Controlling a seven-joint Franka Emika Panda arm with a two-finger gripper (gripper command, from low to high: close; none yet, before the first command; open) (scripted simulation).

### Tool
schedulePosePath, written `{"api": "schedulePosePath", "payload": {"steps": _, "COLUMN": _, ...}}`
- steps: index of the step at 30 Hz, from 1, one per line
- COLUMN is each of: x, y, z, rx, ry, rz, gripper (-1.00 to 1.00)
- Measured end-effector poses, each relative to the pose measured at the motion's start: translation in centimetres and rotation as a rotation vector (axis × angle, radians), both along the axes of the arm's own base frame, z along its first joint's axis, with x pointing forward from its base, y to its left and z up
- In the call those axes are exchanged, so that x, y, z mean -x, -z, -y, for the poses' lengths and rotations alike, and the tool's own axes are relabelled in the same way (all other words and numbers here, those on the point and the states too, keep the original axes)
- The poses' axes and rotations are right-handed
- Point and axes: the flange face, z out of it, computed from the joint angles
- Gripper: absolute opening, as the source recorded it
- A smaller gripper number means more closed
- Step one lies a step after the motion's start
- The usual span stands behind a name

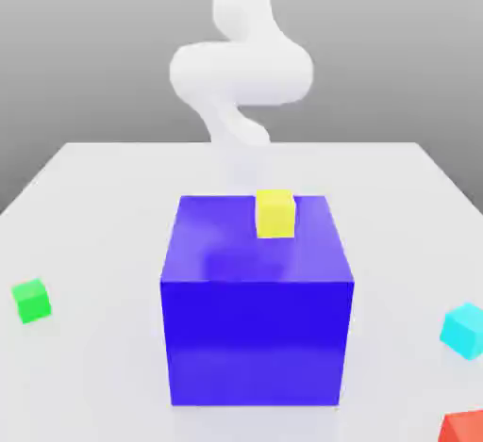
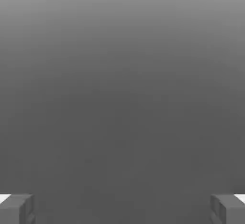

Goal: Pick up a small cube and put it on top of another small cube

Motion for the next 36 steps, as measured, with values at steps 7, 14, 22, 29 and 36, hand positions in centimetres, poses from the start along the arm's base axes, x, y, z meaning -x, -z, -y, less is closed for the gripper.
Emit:
{"api": "schedulePosePath", "payload": {"steps": 7, "x": -8.1, "y": 8.3, "z": -4.2, "rx": 0.073, "ry": -0.334, "rz": -0.149, "gripper": 0.0}}
{"api": "schedulePosePath", "payload": {"steps": 14, "x": -13.6, "y": 18.3, "z": -10.2, "rx": 0.17, "ry": -0.647, "rz": -0.268, "gripper": 0.0}}
{"api": "schedulePosePath", "payload": {"steps": 22, "x": -15.9, "y": 30.7, "z": -18.1, "rx": 0.322, "ry": -1.007, "rz": -0.378, "gripper": 0.0}}
{"api": "schedulePosePath", "payload": {"steps": 29, "x": -15.5, "y": 41.5, "z": -23.0, "rx": 0.492, "ry": -1.299, "rz": -0.458, "gripper": 0.0}}
{"api": "schedulePosePath", "payload": {"steps": 36, "x": -14.1, "y": 51.8, "z": -26.1, "rx": 0.643, "ry": -1.519, "rz": -0.505, "gripper": 0.0}}
